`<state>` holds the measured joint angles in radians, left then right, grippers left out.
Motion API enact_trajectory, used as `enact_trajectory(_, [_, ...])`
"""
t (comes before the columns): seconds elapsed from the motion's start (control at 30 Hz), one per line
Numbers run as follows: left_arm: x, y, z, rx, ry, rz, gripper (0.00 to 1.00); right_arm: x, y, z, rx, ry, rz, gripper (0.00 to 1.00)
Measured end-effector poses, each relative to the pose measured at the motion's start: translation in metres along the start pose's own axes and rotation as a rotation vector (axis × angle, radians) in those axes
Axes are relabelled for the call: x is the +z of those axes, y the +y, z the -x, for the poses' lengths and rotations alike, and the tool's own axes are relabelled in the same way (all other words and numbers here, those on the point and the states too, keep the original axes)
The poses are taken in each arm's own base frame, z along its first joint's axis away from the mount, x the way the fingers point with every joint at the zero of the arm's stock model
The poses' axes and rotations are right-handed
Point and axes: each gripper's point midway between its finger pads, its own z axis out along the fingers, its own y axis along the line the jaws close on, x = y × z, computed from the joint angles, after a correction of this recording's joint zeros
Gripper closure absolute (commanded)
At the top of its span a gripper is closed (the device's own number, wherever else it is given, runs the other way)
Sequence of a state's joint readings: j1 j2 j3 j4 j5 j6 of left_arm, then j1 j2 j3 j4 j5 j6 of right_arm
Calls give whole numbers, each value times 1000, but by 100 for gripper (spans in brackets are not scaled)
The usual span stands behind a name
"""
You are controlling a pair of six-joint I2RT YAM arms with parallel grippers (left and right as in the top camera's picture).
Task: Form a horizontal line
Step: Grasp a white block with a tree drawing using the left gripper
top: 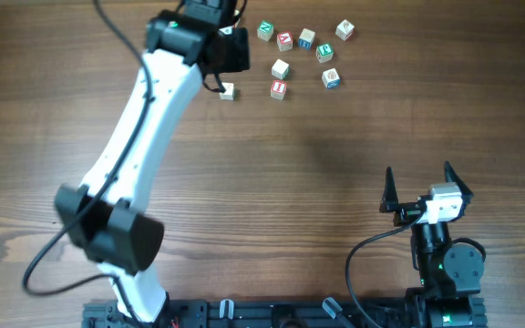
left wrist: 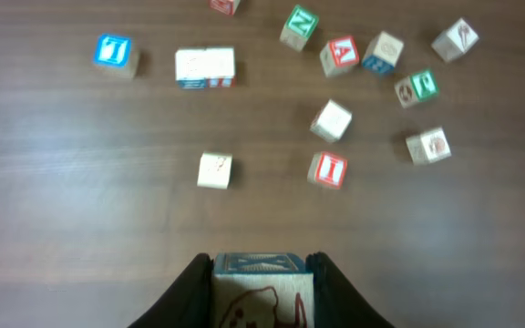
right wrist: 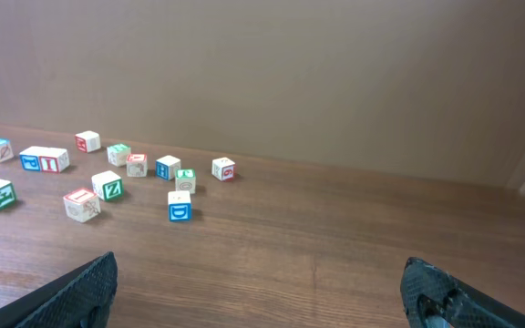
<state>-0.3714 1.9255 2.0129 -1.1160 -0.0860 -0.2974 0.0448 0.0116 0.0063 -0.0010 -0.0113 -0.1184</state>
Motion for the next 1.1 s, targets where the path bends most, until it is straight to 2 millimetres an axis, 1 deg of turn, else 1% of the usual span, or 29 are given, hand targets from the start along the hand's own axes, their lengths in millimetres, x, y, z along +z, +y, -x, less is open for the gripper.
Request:
enact_trajectory(0.03, [-14,6,-13,2,41,16,74,0,0,0,0,-1,0,0])
enact_trajectory(0.07, [-24,12,-25,1,82,32,74,0,0,0,0,0,0,0])
enact_trajectory(0.1, [-32,18,-39,-7,131,52,74,0,0,0,0,0,0,0])
enact_trajectory(0.13, [-35,23,-51,-15,178,71,74,0,0,0,0,0,0,0])
enact_trajectory(0.23, [-41,32,-74,-35,273,114,75,0,0,0,0,-1,0,0])
enact_trajectory(0.27, [-42,33,-77,-42,286,121,75,0,0,0,0,0,0,0])
enact_trajectory(0.33, [-47,40,-92,-52,352,152,75,0,0,0,0,-1,0,0])
enact_trajectory(0.43, [-44,43,-101,-79,381,172,75,0,0,0,0,-1,0,0])
enact_trajectory(0.5, [-31,47,-115,-92,426,197,75,0,0,0,0,0,0,0])
enact_trajectory(0.7, [30,54,-148,-119,447,215,74,0,0,0,0,0,0,0])
enact_trajectory(0.77, [42,55,-153,-120,439,211,74,0,0,0,0,-1,0,0])
enact_trajectory(0.8, [55,57,-162,-123,440,212,74,0,0,0,0,0,0,0])
enact_trajectory(0.83, [57,58,-166,-123,446,215,74,0,0,0,0,0,0,0])
enact_trajectory(0.87, [70,57,-165,-130,408,197,74,0,0,0,0,0,0,0])
enact_trajectory(0.9, [74,57,-166,-131,401,194,74,0,0,0,0,-1,0,0])
enact_trajectory(0.93, [83,57,-169,-133,386,187,74,0,0,0,0,-1,0,0])
enact_trajectory(1.0, [91,57,-172,-134,373,181,74,0,0,0,0,0,0,0])
enact_trajectory(1.07, [103,54,-167,-140,324,157,74,0,0,0,0,-1,0,0])
enact_trajectory(1.1, [105,54,-167,-140,317,154,75,0,0,0,0,0,0,0])
